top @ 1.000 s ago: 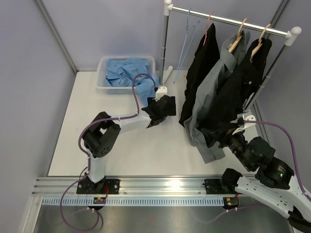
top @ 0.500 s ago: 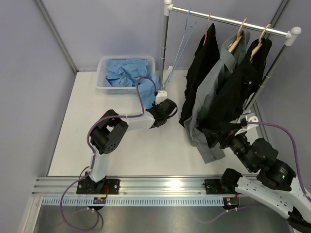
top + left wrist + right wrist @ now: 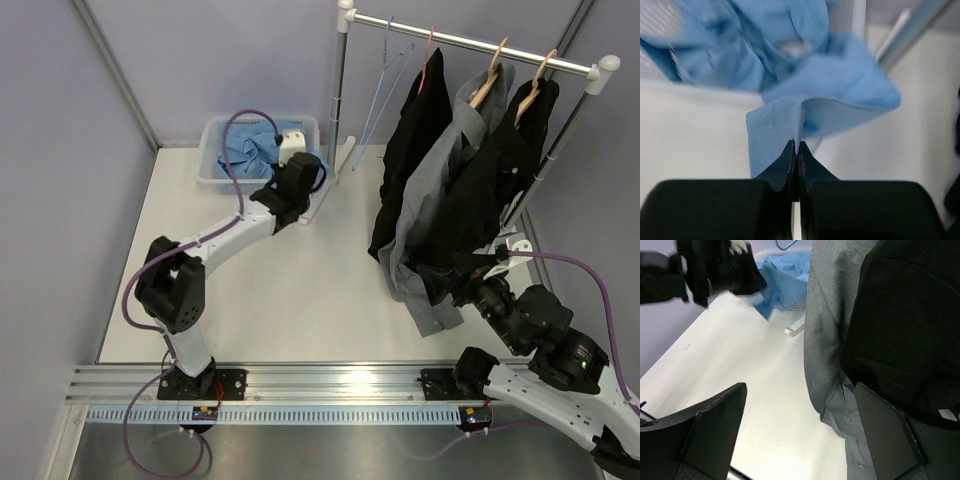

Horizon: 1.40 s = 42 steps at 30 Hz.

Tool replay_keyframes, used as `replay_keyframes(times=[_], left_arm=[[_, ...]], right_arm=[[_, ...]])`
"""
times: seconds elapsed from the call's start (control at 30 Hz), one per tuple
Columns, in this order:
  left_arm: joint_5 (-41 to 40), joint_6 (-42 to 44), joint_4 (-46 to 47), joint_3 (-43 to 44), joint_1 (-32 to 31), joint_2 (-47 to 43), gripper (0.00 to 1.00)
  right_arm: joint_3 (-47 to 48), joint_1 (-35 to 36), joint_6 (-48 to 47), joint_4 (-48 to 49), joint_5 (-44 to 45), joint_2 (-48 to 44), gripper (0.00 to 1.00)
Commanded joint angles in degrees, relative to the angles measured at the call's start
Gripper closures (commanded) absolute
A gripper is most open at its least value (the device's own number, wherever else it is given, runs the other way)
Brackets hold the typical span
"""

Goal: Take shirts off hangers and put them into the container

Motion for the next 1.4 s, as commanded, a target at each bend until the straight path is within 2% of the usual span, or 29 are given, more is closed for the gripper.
replay_keyframes(times=[0.0,0.13,0.2,0.4,0.47,0.57,0.67,0.93,1.03,1.1,1.17,1.2,1.27,1.3,1.37], left_arm=[[-3.04,9.69,5.14,6.72,4.11,-4.68,1.0],[-1.72,15.94,9.0,13.05,10.34,-1.35,1.0],[-1.72,18.05,9.1,19.02,12.11,2.24,1.0],[0.82,20.78,9.71,31.06,17.91,10.52,1.0],[2.4,21.05,9.71,32.65,19.49,14.47,1.0],[4.17,19.82,9.37,34.42,21.43,20.09,1.0],[5.57,14.22,6.91,34.25,23.54,24.57,0.99],[10.56,6.11,-0.12,33.01,27.58,31.0,0.92],[12.87,4.96,-3.73,34.68,28.64,31.98,0.84],[13.13,5.14,-4.26,34.51,29.08,31.45,0.7],[13.84,5.75,-4.52,33.98,29.25,29.0,0.57],[14.01,5.84,-4.52,33.2,29.34,27.77,0.41],[15.24,6.19,-4.52,32.58,29.34,23.12,0.27],[15.85,6.02,-4.52,32.23,29.34,21.36,0.15],[17.69,6.19,-4.52,31.08,29.34,15.4,0.06]], right_arm=[[0.02,0.43,0.11,0.3,-0.17,-0.33,0.01],[0.46,0.43,-0.68,0.91,-1.49,-0.77,0.0],[0.72,0.43,-1.03,1.18,-1.67,-0.6,0.0],[0.9,0.43,-1.74,1.35,-0.62,1.24,0.0],[1.25,0.43,-2.09,1.44,0.17,2.39,0.01],[1.87,0.43,-2.35,1.35,1.14,3.53,0.0],[2.22,0.43,-2.53,1.79,1.23,4.85,0.01],[3.27,0.43,-2.97,2.41,1.94,6.7,0.01],[3.8,0.43,-2.79,2.15,2.02,7.14,0.0],[4.15,0.43,-2.27,1.62,2.2,7.05,0.01],[4.59,0.43,-1.92,0.83,2.02,6.44,0.01],[4.68,0.43,-2.0,0.74,2.11,6.18,0.0],[5.38,0.43,-2.0,-0.05,2.72,5.91,0.01],[5.99,0.43,-2.09,-0.4,2.99,5.91,0.01],[7.84,0.43,-2.88,-1.19,3.08,6.52,0.01]])
